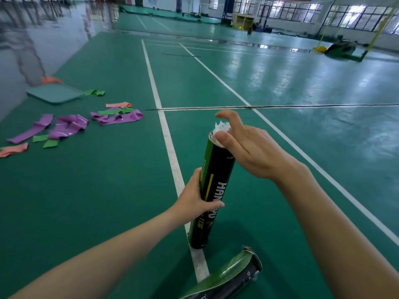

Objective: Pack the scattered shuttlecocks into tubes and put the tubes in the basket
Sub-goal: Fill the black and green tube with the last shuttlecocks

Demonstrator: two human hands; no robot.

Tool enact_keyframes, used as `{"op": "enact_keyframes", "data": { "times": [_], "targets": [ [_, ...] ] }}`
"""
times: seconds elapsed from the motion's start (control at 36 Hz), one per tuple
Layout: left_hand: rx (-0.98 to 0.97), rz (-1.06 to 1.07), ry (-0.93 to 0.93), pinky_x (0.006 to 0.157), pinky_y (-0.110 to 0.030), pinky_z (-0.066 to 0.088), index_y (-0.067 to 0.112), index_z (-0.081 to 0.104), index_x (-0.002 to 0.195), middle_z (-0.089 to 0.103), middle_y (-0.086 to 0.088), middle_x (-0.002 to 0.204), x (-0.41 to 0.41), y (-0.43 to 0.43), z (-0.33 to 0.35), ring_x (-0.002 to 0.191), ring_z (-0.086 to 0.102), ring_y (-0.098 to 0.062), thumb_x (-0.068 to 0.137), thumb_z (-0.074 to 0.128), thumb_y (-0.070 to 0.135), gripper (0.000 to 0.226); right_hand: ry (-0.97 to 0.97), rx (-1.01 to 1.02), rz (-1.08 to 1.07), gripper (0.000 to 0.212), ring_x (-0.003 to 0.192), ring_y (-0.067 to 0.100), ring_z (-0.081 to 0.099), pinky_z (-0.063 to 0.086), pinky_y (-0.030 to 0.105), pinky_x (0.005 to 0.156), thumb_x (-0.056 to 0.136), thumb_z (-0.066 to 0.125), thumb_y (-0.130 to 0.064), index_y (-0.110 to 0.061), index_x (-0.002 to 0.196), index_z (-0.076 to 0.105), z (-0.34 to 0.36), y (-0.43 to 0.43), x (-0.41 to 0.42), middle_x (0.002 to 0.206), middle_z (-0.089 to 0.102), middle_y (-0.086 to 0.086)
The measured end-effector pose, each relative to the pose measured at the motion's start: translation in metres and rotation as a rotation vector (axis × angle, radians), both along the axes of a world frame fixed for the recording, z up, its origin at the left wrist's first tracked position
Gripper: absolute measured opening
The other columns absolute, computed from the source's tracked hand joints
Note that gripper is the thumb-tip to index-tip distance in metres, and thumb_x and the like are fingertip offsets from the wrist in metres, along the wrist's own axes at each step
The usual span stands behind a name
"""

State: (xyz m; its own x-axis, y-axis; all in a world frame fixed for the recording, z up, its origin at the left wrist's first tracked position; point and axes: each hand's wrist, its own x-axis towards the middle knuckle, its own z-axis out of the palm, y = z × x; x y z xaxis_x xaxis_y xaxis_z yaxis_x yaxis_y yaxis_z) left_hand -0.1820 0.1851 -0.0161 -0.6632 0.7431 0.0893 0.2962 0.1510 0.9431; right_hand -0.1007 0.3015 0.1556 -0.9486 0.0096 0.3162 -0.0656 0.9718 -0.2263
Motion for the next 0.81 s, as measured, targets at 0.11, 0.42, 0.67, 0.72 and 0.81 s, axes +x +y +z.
{"op": "enact_keyframes", "data": {
  "times": [0.11, 0.42, 0.67, 0.72, 0.81],
  "targets": [
    [0.012, -0.054, -0.033, 0.097, -0.042, 0.048, 0.030, 0.040, 0.123, 0.059, 0.005, 0.118, 0.001, -0.001, 0.007, 0.111, 0.058, -0.009, 0.058, 0.086, 0.045, 0.081, -0.139, 0.014, -0.001, 0.084, 0.107, 0.017, 0.056, 0.034, 0.029, 0.081, 0.079, 0.005, -0.073, -0.021, 0.142, 0.022, -0.004, -0.003, 0.006, 0.113, 0.063, -0.006],
    [0.232, -0.084, 0.057, 0.088, -0.006, 0.041, 0.052, 0.020, 0.133, 0.047, 0.035, 0.124, 0.002, -0.004, 0.057, 0.118, 0.050, 0.011, 0.075, 0.081, 0.018, 0.091, -0.372, -0.189, -0.013, 0.086, 0.134, 0.009, 0.037, 0.026, 0.036, 0.113, 0.076, 0.007, -0.078, -0.036, 0.151, -0.004, 0.011, -0.013, 0.010, 0.141, 0.045, -0.017],
    [0.286, -0.075, 0.149, 0.098, -0.033, 0.050, 0.053, 0.019, 0.136, 0.047, 0.003, 0.136, 0.002, -0.012, 0.055, 0.115, 0.058, -0.007, 0.064, 0.082, 0.039, 0.097, 0.003, -0.403, -0.048, 0.022, 0.081, 0.015, 0.060, 0.044, 0.028, 0.076, 0.100, 0.041, -0.032, -0.018, 0.116, 0.040, 0.010, 0.000, 0.024, 0.086, 0.071, -0.011],
    [0.286, -0.077, 0.184, 0.096, -0.034, 0.051, 0.055, 0.015, 0.137, 0.043, 0.000, 0.138, 0.000, -0.014, 0.056, 0.116, 0.057, -0.010, 0.064, 0.082, 0.038, 0.100, -0.053, -0.359, -0.026, 0.018, 0.084, 0.024, 0.060, 0.045, 0.031, 0.080, 0.095, 0.046, -0.034, -0.022, 0.108, 0.041, 0.012, 0.012, 0.032, 0.092, 0.070, -0.016],
    [0.288, -0.090, 0.297, 0.098, -0.037, 0.050, 0.048, 0.018, 0.138, 0.038, 0.007, 0.139, -0.002, -0.017, 0.059, 0.120, 0.054, -0.013, 0.065, 0.083, 0.038, 0.099, -0.288, -0.201, 0.030, 0.034, 0.106, 0.012, 0.056, 0.041, 0.035, 0.097, 0.082, 0.060, -0.036, -0.027, 0.109, 0.041, 0.013, 0.023, 0.043, 0.108, 0.064, -0.020]
  ]
}}
